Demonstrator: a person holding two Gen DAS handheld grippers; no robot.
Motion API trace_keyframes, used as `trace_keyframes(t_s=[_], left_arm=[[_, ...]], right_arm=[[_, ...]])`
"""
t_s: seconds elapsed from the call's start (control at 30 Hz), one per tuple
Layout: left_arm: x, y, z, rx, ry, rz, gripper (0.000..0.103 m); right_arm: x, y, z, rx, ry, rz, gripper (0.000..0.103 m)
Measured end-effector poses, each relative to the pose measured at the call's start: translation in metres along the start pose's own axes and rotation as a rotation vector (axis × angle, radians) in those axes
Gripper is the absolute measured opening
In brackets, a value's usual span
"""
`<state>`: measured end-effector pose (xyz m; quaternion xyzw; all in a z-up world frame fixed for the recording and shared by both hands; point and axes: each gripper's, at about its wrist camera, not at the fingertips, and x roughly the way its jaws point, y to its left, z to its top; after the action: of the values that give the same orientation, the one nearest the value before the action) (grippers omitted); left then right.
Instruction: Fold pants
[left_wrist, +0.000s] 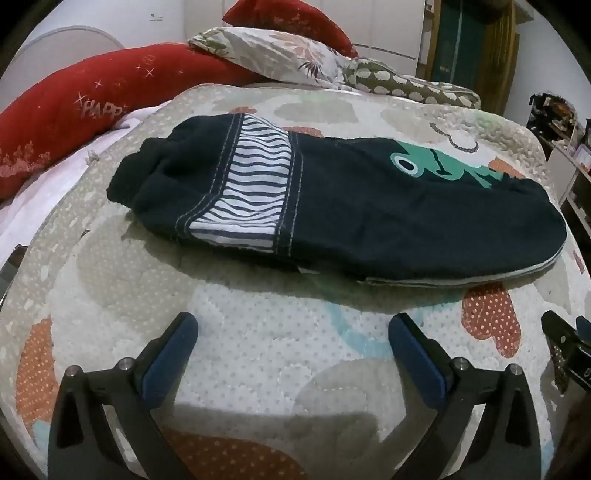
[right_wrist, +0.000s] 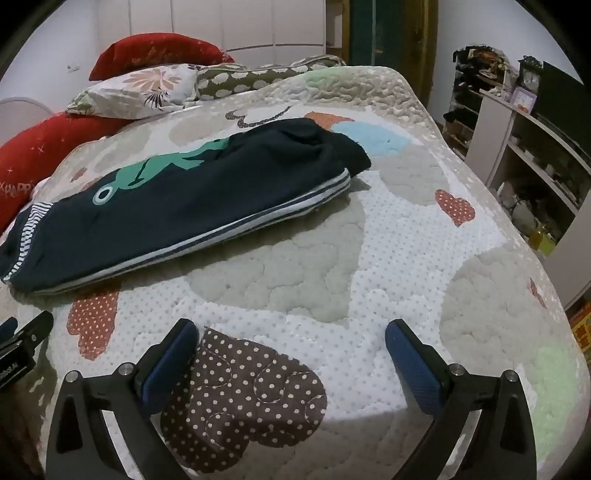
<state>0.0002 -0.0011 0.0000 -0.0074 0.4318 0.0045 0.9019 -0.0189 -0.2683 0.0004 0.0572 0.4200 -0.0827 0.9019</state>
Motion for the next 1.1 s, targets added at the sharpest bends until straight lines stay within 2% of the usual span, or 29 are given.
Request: trace_keyframes(t_s=[0.17,0.37,0.7,0.83,1.1], left_arm=[[-0.006,0.005,0.009,-0.033,-0.004,-0.036,0.103],[-0.005,0.004,-0.004,-0.029,-0.035,-0.029,0.103],[-0.004,-0.003,-0.002,0.0,-0.001,0.018,0.103],[-0.007,0.002,-0.006,-0.016,-0.021,-0.012,0.103],[-0.008,0.0,-0.008,-0.012,-0.035,-0.004,0.103]], right_arm=[[-0.002,-0.002,-0.002,-0.014,0.008,-0.019,0.103],[-0.003,0.0,-0.006,-0.022,-0.002,-0.032,0.103],[-0.003,0.0,-0.006,-0.018,-0.005,-0.03,0.103],[-0.003,0.0,-0.006,-0.016,-0.006,-0.028,0.103],[-0.004,0.0,-0.007,-0.015,-0.007,-0.027,0.103]])
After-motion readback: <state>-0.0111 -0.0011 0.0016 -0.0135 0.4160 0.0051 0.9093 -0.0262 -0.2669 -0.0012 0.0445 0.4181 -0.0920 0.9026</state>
